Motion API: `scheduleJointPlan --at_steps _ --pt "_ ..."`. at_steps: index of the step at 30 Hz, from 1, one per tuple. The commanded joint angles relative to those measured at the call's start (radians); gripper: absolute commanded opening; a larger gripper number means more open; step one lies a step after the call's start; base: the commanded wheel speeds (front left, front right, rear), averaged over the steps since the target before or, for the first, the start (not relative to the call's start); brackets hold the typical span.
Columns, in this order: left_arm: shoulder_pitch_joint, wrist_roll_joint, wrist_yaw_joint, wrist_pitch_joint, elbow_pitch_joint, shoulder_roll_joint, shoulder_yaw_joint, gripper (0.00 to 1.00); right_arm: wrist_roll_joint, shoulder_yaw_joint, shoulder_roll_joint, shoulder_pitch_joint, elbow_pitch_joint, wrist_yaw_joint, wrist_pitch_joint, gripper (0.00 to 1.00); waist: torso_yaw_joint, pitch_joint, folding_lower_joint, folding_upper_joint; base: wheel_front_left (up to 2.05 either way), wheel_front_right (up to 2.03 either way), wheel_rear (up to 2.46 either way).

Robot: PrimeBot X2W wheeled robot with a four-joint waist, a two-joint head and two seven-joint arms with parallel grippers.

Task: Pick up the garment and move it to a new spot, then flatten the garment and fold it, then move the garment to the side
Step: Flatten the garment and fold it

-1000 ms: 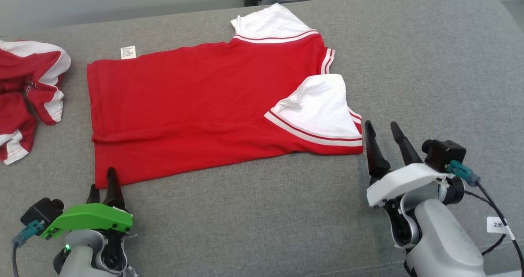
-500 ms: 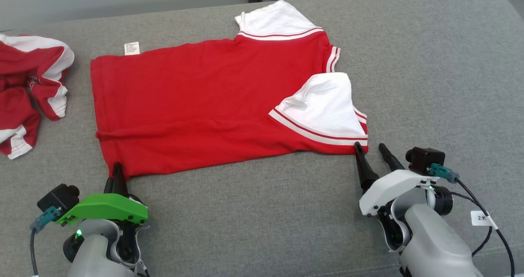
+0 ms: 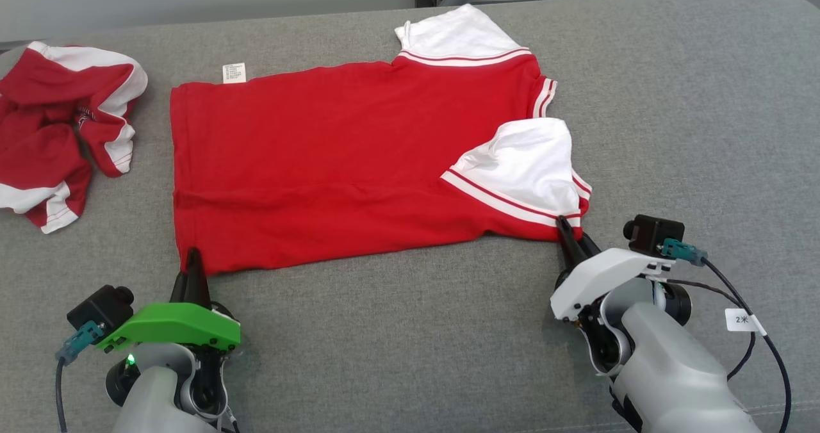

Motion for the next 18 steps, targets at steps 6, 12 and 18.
scheduleJointPlan --at_steps 6,12,18 --pt "0.056 -0.015 -0.004 -0.008 -0.073 0.017 -0.024 0.00 -0.001 -0.017 -0.049 0.026 -0.053 0.000 -0.003 0.00 -0.010 -0.020 0.0000 0.0070 0.00 0.00 0.00" --pt "0.183 -0.045 -0.004 0.014 -0.201 0.024 -0.045 0.00 0.031 -0.039 -0.114 0.136 -0.198 0.000 0.021 0.00 -0.017 -0.036 0.0000 0.0070 0.00 0.00 0.00" --pt "0.356 -0.050 0.026 0.060 -0.333 0.024 -0.063 0.00 0.010 -0.103 -0.150 0.305 -0.366 0.000 0.081 0.00 -0.021 -0.054 0.0000 0.0070 0.00 0.00 0.00"
